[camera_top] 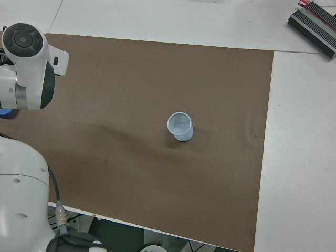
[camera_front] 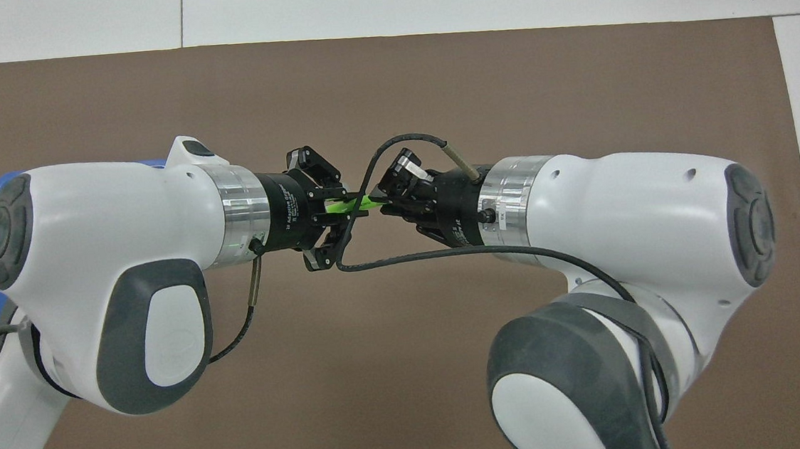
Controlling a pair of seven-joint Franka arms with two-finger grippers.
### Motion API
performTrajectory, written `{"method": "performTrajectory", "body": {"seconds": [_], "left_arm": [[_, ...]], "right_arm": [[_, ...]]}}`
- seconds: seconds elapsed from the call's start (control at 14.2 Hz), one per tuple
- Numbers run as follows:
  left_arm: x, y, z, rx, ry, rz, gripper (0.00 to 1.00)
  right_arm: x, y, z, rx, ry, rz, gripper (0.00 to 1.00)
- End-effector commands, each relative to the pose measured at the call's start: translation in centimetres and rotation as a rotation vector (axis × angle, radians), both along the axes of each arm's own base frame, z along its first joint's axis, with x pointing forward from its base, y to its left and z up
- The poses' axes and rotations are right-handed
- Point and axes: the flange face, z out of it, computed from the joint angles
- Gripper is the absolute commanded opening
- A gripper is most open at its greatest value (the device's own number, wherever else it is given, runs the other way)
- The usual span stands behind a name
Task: Right arm passes pens to left for tray arrangement
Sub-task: 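Close the left gripper on the green pen held by the right gripper, then withdraw the right gripper while the left gripper carries the green pen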
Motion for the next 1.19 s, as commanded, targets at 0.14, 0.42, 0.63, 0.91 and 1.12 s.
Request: {"method": "performTrajectory", "body": {"seconds": [0.14,0.42,0.63,0.91,1.12], "left_arm": [[-1.7,0.2,0.3,0.007,0.011,-0.061,0.0],[-1.7,0.4,0.3,0.016,-0.003,-0.098,0.0],[-1.7,1.2,0.2,0.031,-0.035,-0.184,0.0],[-1.9,4.5,-0.4,0.092,-0.143,-0.55,0.0],[-1.4,10.7,-1.2,0.202,-0.218,-0.891,0.0]], "right_arm": [[-0.1,-0.5,0.0,0.016,-0.001,-0.022,0.0],[-0.1,-0.4,0.2,0.018,0.002,-0.022,0.41],[-0.2,-1.1,0.5,0.0,0.013,0.001,1.0],[-0.3,-5.0,-0.4,-0.164,0.017,0.237,1.0],[-0.8,-11.5,-1.3,-0.336,0.066,0.473,1.0]]}}
